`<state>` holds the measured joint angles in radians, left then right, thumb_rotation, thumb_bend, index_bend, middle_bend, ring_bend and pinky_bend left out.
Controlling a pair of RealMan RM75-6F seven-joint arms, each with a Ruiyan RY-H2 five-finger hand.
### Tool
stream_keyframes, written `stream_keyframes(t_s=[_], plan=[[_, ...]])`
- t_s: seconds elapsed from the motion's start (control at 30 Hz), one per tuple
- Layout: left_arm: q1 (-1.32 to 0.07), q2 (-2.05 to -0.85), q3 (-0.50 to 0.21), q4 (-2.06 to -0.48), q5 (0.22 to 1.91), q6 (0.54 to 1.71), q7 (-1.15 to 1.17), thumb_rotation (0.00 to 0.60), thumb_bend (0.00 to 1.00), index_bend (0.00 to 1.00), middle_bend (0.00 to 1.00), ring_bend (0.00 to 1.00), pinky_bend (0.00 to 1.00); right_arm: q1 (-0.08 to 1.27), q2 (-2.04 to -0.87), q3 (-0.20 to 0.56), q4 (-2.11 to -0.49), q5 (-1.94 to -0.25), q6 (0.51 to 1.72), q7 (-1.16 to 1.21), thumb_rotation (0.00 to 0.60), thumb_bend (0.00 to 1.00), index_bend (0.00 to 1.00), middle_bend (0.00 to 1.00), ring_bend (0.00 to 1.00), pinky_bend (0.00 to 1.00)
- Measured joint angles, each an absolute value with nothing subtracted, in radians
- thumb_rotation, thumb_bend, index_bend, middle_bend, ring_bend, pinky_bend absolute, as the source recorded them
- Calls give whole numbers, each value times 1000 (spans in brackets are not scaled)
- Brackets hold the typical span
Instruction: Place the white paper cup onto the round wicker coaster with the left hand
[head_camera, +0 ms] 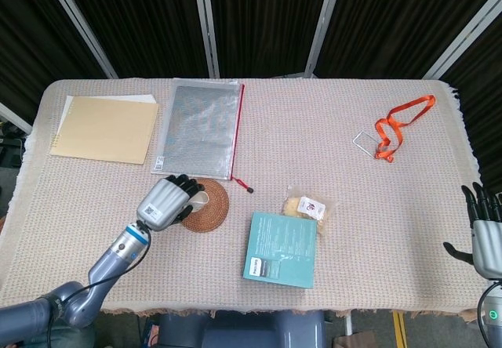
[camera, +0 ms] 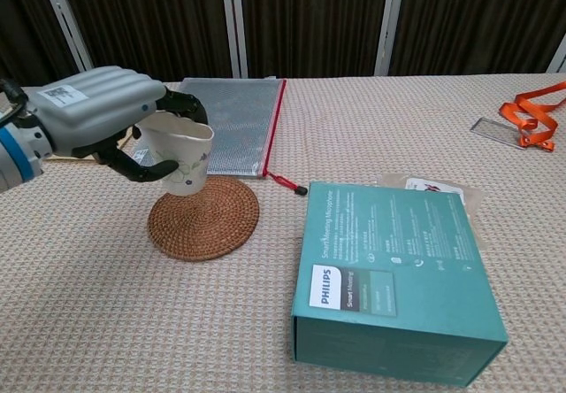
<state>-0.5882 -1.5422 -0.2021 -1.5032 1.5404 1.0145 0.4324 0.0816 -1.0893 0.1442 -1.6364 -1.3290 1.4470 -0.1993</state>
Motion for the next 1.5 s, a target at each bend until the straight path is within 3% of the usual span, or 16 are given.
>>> stream_keyframes(t_s=[0.37, 0.57, 0.67, 0.77, 0.83, 0.93, 1.23, 1.5], plan=[[-628, -1678, -195, -1327, 1478, 999, 389, 600, 410, 338, 384, 330, 508, 86, -1084, 151, -1625, -1306, 1432, -175, 600, 0, 0, 0, 0, 0], [-636, -1700, -182, -1292, 1466, 1004, 372, 600, 357, 327, 371, 325, 502, 85, -1080, 152, -1627, -1304, 1433, -168, 600, 0, 0, 0, 0, 0], [-638, -1705, -176, -1285, 1457, 1001, 371, 600, 231, 263, 238, 248, 459, 87, -1079, 150, -1627, -1305, 1427, -165, 600, 0, 0, 0, 0, 0], [-638, -1709, -172, -1278, 1441, 997, 381, 600, 54, 142, 39, 111, 356, 90, -1079, 148, -1626, -1306, 1423, -166, 600, 0, 0, 0, 0, 0], [-638, -1709, -170, -1277, 1433, 996, 394, 600, 5, 65, 0, 34, 274, 91, -1079, 148, -1627, -1307, 1423, -166, 600, 0, 0, 0, 0, 0], [-633, -1703, -168, -1291, 1426, 1005, 405, 600, 0, 7, 0, 0, 196, 90, -1078, 147, -1630, -1306, 1424, -166, 600, 0, 0, 0, 0, 0], [-577, -1564, -167, -1481, 1441, 1124, 427, 600, 0, 0, 0, 0, 20, 79, -1065, 133, -1653, -1340, 1445, -151, 600, 0, 0, 0, 0, 0], [-400, -1321, -137, -1702, 1447, 1363, 448, 600, 0, 0, 0, 0, 0, 65, -1045, 119, -1673, -1378, 1469, -124, 600, 0, 0, 0, 0, 0]])
